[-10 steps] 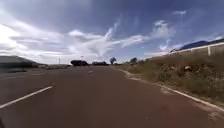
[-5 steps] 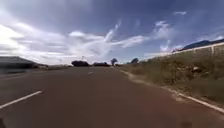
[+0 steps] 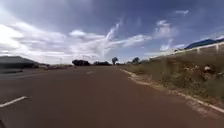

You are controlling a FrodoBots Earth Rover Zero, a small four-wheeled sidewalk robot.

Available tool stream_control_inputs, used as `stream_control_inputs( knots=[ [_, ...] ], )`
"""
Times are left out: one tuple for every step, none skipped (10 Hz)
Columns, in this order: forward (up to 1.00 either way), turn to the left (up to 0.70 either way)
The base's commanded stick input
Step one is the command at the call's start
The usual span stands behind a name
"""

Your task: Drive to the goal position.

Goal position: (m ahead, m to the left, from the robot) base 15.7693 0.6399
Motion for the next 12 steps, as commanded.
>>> stream_control_inputs(
  knots=[
    [1.0,0.0],
    [1.0,-0.17],
    [1.0,-0.22],
    [1.0,-0.28],
    [1.0,-0.17],
    [1.0,-0.12],
    [1.0,-0.07],
    [1.0,-0.02],
    [1.0,0.0],
    [1.0,0.0],
    [1.0,0.0],
    [1.0,0.0]
  ],
)
